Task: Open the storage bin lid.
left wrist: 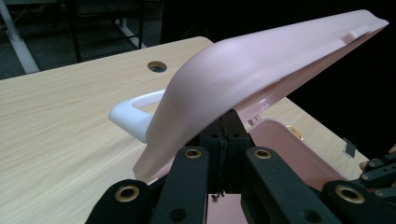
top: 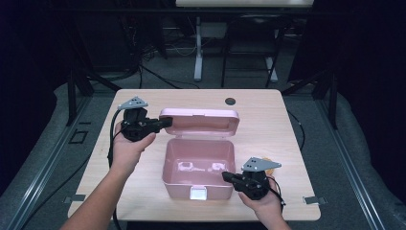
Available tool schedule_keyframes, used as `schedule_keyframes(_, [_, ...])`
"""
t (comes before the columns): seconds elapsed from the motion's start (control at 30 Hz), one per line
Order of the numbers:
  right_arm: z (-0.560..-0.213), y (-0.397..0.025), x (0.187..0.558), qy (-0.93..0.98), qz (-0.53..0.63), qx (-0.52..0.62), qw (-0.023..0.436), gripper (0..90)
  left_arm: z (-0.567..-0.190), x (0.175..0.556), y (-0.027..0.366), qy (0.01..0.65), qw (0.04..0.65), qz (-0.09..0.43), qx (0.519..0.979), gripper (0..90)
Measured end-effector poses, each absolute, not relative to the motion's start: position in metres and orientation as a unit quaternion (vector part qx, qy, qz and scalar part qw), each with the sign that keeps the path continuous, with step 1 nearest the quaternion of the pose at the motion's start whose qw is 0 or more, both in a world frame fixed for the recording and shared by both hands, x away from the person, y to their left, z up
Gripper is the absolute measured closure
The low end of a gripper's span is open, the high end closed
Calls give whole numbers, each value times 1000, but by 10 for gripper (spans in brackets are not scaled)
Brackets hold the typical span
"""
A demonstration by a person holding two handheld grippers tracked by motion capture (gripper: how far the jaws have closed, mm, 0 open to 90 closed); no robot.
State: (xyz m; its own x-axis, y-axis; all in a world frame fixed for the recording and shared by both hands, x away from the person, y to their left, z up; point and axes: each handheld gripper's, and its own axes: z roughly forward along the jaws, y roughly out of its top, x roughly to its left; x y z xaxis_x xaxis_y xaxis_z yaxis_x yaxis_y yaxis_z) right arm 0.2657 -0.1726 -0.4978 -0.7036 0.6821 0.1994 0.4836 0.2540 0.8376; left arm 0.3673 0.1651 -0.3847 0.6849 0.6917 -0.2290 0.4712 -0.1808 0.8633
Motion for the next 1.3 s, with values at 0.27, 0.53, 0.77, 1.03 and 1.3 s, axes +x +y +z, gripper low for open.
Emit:
schedule_keyframes(0.27, [-498,-173,266,785,486,371,102,900,-390,374,166,389,511,109,759,896])
schedule_keyframes(0.53, [-498,-173,266,785,486,370,103,900,-395,379,167,391,504,114,762,895])
schedule_keyframes(0.77, [-498,-173,265,785,486,370,103,900,-400,383,170,397,501,114,761,894])
schedule_keyframes(1.03, [-498,-173,265,785,487,369,104,900,-407,388,171,406,497,111,759,894])
schedule_keyframes(1.3, [-499,-173,265,784,489,369,105,900,-422,390,170,414,487,102,763,887])
